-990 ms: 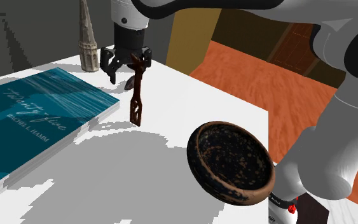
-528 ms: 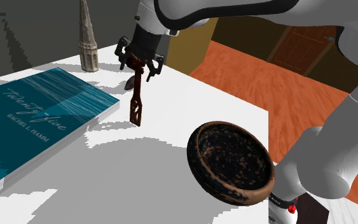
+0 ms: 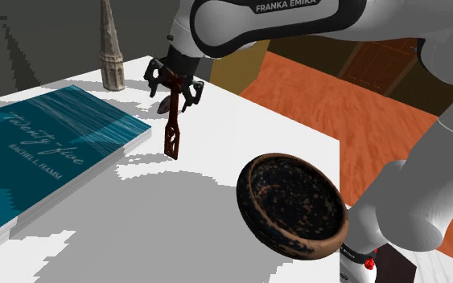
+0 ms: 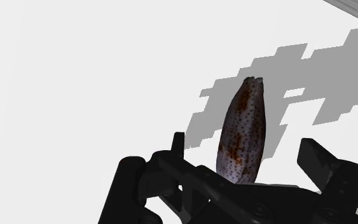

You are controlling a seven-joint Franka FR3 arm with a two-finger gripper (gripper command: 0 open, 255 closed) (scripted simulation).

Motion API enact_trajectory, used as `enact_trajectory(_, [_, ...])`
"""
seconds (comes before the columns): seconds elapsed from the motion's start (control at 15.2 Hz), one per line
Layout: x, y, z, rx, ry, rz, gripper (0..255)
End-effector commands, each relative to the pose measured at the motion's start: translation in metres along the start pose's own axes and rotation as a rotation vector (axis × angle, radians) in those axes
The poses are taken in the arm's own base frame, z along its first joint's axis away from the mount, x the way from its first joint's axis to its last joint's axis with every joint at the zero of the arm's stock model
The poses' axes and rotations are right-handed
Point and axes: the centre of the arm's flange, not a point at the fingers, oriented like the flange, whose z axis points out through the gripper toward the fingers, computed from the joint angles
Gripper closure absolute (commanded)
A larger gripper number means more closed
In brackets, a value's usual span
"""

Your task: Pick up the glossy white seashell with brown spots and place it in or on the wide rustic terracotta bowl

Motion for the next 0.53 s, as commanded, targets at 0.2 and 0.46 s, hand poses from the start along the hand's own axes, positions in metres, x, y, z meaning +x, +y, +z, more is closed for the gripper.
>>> enact_trajectory(0.2, [0.0001, 0.0002, 0.0010, 0.000, 0.000, 0.000, 0])
enact_trajectory(0.46, [0.0001, 0.0002, 0.0010, 0.000, 0.000, 0.000, 255])
